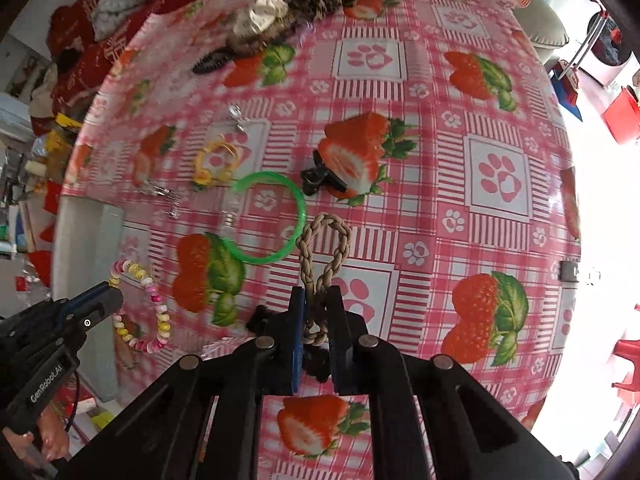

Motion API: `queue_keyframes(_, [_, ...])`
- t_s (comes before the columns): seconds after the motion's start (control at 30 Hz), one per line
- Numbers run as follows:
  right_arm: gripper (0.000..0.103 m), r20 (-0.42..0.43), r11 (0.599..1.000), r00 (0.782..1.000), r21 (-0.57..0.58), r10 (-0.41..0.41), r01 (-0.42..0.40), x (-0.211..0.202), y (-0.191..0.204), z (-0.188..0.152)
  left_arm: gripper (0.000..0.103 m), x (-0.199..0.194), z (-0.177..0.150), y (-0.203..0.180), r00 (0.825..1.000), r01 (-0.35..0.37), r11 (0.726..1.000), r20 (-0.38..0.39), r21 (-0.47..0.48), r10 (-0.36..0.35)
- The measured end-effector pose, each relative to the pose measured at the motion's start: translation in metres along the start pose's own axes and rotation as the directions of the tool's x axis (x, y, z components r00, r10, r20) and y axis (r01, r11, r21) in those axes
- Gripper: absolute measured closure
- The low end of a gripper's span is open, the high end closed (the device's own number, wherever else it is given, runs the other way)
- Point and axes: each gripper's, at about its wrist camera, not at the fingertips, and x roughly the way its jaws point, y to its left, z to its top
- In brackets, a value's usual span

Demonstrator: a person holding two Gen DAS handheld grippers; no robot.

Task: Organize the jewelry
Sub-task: 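Grasp the pastel beaded bracelet with the left tool while the right tool grasps the braided rope bracelet, then carry both bracelets into the white tray and open both tools to release them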

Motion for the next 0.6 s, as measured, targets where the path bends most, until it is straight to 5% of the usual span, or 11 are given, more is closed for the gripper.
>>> queue_keyframes(0.17, [0.092,0.026,1.000,0.999,-0.008,0.022,-0.022,-0.015,0.014,-0.030,0.089,-0.024,-0.012,0.022,0.999,-0.016,0.999,0.043,-0.043,0.018])
queue_keyframes(0.6, [0.092,0.011,0.962,0.993,-0.249,0.117,-0.110,-0.012,0.160,-0.011,0.089,-0.053,-0.030,0.122,0.986,-0.110,0.957,0.093,-0.268,0.139])
